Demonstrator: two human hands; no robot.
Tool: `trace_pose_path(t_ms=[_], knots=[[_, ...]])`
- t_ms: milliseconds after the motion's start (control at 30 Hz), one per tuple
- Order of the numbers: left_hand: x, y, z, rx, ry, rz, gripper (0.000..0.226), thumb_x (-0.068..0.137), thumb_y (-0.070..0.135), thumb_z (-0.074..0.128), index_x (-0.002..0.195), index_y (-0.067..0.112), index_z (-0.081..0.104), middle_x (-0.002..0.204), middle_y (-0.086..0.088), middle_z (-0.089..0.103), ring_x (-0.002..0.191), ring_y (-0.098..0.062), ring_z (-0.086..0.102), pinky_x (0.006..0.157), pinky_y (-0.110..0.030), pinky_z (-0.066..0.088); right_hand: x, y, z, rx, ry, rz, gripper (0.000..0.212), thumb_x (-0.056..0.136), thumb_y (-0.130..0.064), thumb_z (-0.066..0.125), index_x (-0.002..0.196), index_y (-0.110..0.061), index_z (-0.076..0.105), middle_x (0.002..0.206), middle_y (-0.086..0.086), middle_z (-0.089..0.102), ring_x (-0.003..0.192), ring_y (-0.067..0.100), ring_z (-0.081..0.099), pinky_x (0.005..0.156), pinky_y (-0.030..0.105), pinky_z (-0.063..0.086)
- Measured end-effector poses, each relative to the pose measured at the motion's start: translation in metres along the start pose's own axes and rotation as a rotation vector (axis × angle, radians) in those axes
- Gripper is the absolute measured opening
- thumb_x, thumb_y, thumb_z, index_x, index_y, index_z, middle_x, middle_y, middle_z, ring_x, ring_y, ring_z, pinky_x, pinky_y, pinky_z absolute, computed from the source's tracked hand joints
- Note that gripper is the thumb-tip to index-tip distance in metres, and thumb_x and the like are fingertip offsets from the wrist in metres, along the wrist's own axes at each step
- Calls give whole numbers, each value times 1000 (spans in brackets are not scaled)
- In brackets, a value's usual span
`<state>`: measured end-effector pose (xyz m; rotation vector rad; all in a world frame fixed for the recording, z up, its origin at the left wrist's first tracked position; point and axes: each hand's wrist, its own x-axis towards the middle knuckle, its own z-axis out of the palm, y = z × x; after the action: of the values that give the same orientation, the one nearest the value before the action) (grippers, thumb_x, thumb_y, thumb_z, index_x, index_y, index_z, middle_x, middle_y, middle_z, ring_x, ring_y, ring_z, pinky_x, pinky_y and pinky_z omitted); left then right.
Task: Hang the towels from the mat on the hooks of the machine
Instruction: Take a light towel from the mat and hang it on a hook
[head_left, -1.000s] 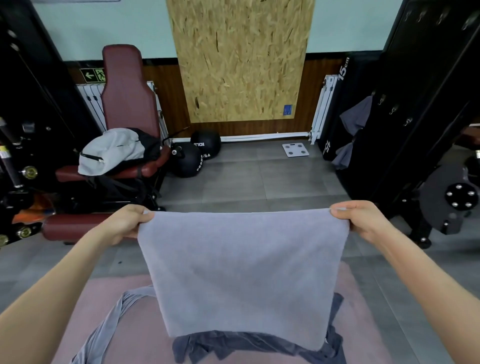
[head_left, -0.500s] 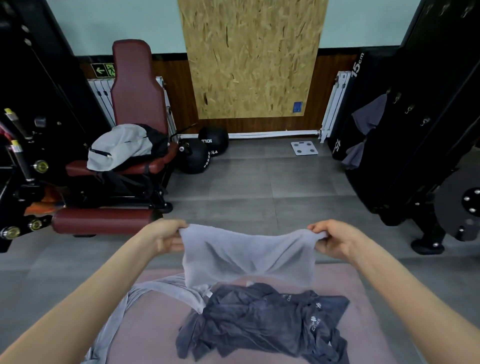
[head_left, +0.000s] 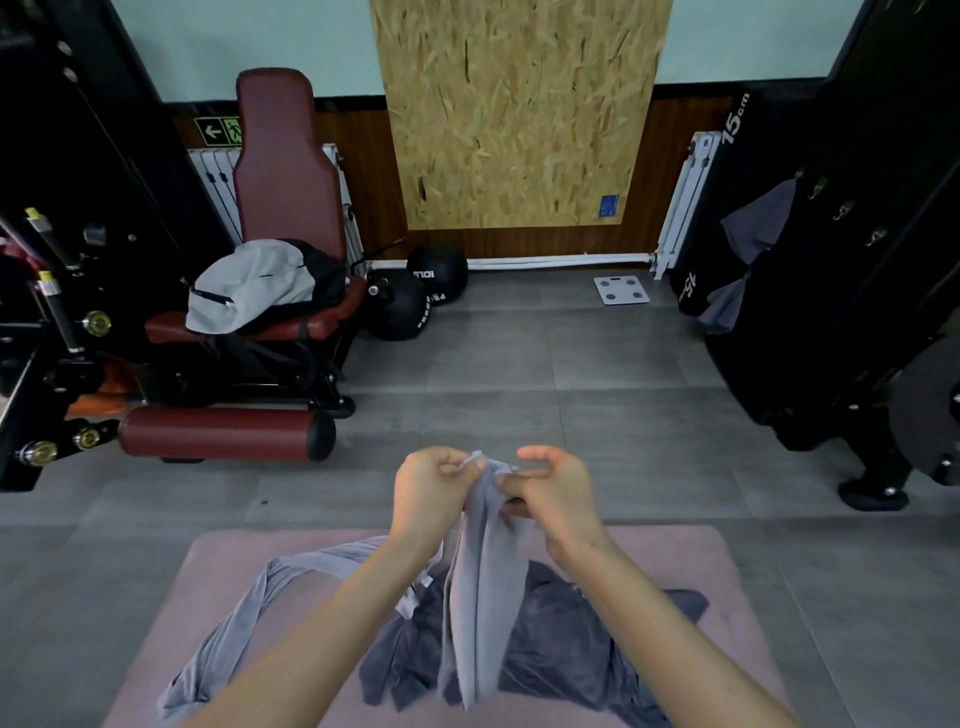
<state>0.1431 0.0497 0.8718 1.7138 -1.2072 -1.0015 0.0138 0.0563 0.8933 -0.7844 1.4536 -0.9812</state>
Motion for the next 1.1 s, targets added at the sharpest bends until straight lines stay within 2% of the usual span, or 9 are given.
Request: trace_pose_path(t_ms=[167,267,367,500,600,667,767,967,1100], knots=[[-3,3,-8,63,-109,44,46,72,48,57,72,2,61,70,-23,63,65,-20,55,75,-50,54,-14,-16,-6,161,-110,108,49,78,20,47,119,-6,50,87,22,63,69,27,63,52,21,56],[-8,9,-12,72,-207,73,22,75,33,75,83,14,67,75,-3,72,80,-17,68,82,-40,55,-16,-24,-8,198,-196,158,61,77,26,31,129,-1,45,104,30,60,68,29,60,47,22,54],[-9,16,-18,164,-268,152,42,58,27,89,89,17,63,81,4,72,77,-8,67,73,-24,53,-18,-28,-10,120,-274,144,61,79,23,41,134,-3,44,110,23,62,66,21,59,61,25,53],[-1,20,-30,253,-295,231,33,59,21,88,81,18,63,76,-1,70,67,-9,61,65,-24,47,-16,-24,-20,33,-442,100,73,78,26,38,139,-15,36,100,16,69,83,26,69,74,32,58],[4,21,-41,198,-255,244,19,66,16,84,77,17,68,77,0,72,73,-14,68,69,-24,51,-9,-21,-33,-84,-448,-39,65,78,26,41,130,-13,45,96,9,72,80,13,71,67,24,57],[8,27,-49,183,-255,260,16,67,15,83,76,16,69,77,3,73,75,-15,69,72,-26,53,4,-14,-51,-220,-202,-282,49,76,24,46,116,-2,58,80,-2,72,64,-3,64,62,13,49],[8,38,-61,140,-311,285,16,69,10,81,75,14,68,74,5,72,69,-8,67,67,-18,51,22,0,-84,-661,120,-608,36,74,4,64,103,-19,67,77,-23,66,76,-7,55,75,10,41],[4,55,-78,145,-365,333,17,66,6,82,70,16,68,70,4,70,66,-5,63,64,-16,50,30,22,-97,-1115,-197,-811,62,56,-18,56,113,-42,59,133,-8,47,124,14,36,89,30,23],[5,64,-89,105,-373,340,17,65,4,80,71,13,68,70,4,70,66,-6,64,64,-16,51,43,30,-87,-1250,-315,-825,53,60,-39,63,113,-43,60,149,3,32,135,22,26,107,36,13]])
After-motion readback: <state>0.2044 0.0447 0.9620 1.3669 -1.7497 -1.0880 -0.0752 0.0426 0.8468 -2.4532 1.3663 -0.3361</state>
